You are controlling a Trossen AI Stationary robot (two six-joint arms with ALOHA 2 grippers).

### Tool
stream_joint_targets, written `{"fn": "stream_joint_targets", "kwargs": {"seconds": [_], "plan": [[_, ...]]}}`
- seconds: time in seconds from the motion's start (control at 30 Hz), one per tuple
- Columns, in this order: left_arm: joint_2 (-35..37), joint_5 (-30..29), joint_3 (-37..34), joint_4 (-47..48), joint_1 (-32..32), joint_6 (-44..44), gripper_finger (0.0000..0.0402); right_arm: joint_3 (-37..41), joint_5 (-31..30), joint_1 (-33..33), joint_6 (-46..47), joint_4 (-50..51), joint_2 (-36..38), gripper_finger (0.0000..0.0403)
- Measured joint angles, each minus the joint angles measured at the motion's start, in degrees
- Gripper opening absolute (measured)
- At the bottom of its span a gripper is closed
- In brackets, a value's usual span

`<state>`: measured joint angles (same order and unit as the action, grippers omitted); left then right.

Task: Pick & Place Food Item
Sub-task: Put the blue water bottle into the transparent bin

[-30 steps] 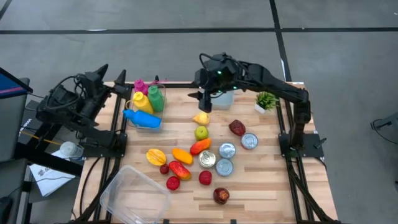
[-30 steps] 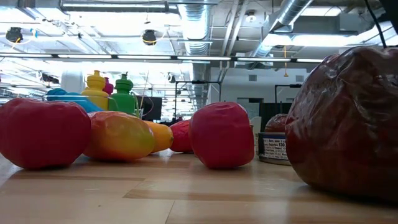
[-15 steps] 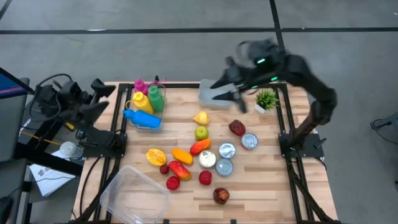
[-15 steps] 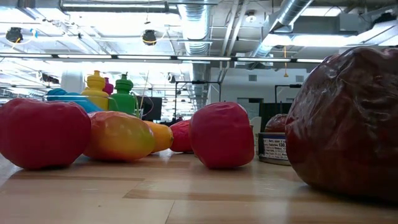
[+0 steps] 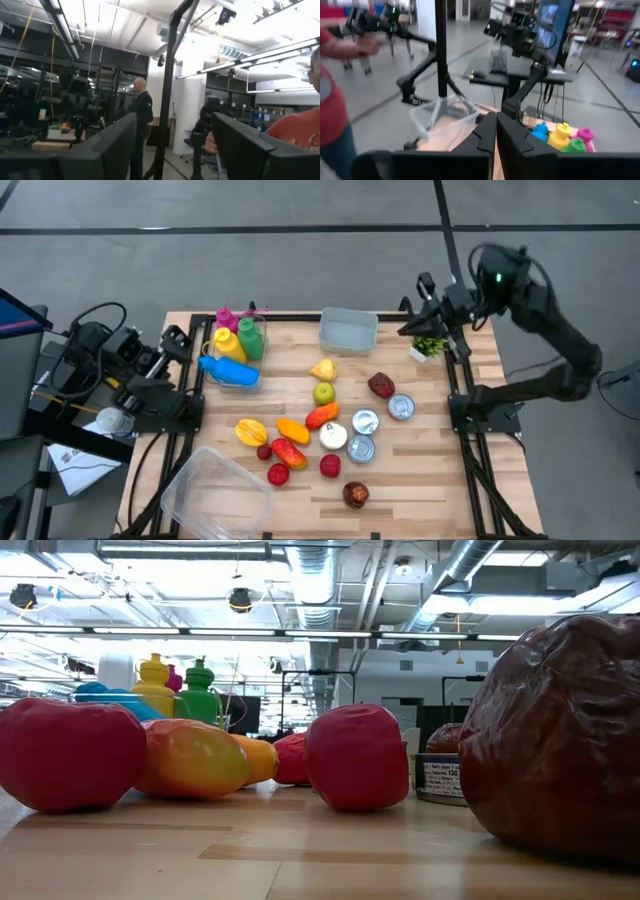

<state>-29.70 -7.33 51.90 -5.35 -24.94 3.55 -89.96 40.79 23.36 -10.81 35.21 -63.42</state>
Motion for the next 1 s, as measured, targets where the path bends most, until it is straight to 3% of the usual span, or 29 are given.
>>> {"fn": "stream_joint_targets", "kwargs": {"seconds": [0.17, 0.3, 0.47, 0.63, 0.83, 1.0], "plan": [[-1.2, 6.8, 0.0, -3.3, 3.3, 3.8, 0.0164, 26.1, -0.1, 2.8, 15.9, -28.1, 9.7, 0.0008], [-2.3, 11.1, 0.1, -6.6, 7.0, 4.5, 0.0089, 40.3, 0.0, 4.1, 27.1, -47.4, 14.5, 0.0004], [-3.6, 10.3, 0.1, 1.8, 15.3, 7.7, 0.0009, 51.5, -0.4, 6.1, 32.9, -63.6, 18.0, 0.0002], [-0.9, 9.9, 0.0, 13.0, 26.6, 10.9, 0.0011, 57.5, -1.9, 9.8, 39.6, -66.9, 20.9, 0.0002], [4.6, 1.5, 0.0, 21.0, 38.0, 10.9, 0.0001, 59.5, -2.1, 10.4, 43.6, -66.2, 21.0, 0.0001], [8.4, -19.6, 0.0, 38.3, 42.6, 18.9, 0.0003, 59.5, -2.3, 10.4, 43.8, -66.0, 21.0, 0.0001]]}}
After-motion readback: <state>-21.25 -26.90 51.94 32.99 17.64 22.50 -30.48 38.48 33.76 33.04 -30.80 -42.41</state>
